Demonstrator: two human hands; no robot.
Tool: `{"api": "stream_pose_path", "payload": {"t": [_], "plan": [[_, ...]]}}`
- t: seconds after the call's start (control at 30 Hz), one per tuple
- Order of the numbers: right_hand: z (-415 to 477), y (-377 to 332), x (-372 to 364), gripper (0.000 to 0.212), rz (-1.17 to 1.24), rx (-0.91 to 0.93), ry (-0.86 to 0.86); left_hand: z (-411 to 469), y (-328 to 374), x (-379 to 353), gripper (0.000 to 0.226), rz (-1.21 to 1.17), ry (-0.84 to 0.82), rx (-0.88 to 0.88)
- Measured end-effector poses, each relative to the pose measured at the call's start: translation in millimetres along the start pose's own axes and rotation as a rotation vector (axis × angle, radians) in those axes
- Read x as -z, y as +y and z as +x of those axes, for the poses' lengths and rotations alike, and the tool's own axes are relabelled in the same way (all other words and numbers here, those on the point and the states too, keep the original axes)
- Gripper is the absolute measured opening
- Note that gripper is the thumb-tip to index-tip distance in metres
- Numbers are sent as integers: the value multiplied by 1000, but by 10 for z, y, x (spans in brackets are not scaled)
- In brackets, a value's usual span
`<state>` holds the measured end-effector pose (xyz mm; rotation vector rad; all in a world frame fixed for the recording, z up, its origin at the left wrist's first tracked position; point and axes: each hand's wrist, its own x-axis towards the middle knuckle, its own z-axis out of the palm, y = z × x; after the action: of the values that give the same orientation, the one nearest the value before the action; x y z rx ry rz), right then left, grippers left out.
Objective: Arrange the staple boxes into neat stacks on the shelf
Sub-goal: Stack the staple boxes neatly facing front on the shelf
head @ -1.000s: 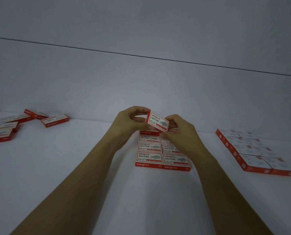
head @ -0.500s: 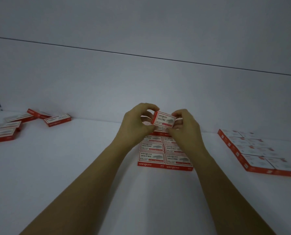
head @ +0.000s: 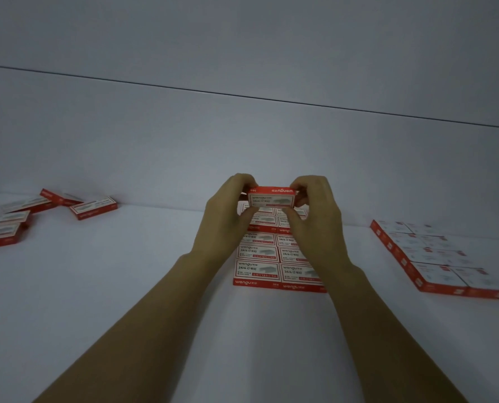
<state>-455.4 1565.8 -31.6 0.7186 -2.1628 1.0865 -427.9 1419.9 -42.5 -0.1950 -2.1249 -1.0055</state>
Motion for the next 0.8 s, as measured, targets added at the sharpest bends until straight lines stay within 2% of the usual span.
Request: {"api": "stream_pose_path", "payload": {"t": [0.17, 0.27, 0.33, 0.4, 0.43, 0.47, 0.53, 0.63, 0.8], "plan": [[62, 90, 52, 41, 23, -165, -123, 49, -46, 29, 42, -127, -88, 190], [64, 139, 110, 46, 186, -342, -246, 68, -78, 68, 47, -261, -186, 352], [65, 173, 171, 38, 312, -435, -339, 67, -94, 102, 44, -405, -228, 437], [68, 190, 214, 18, 400, -501, -428, 67, -116, 130, 35, -506, -248, 491], [70, 200, 218, 14, 432, -536, -455, 66, -126, 137, 30, -544, -256, 513], [74, 219, 214, 20, 473, -574, -474, 67, -135, 134, 27, -572, -263, 533], [84, 254, 197, 35, 584, -660, -499, 72, -152, 119, 31, -587, -273, 563], [94, 259, 184, 42, 675, -735, -532, 79, -172, 102, 38, -586, -298, 573], [100, 270, 205, 39, 719, -765, -527, 77, -176, 94, 37, -574, -321, 565]]}}
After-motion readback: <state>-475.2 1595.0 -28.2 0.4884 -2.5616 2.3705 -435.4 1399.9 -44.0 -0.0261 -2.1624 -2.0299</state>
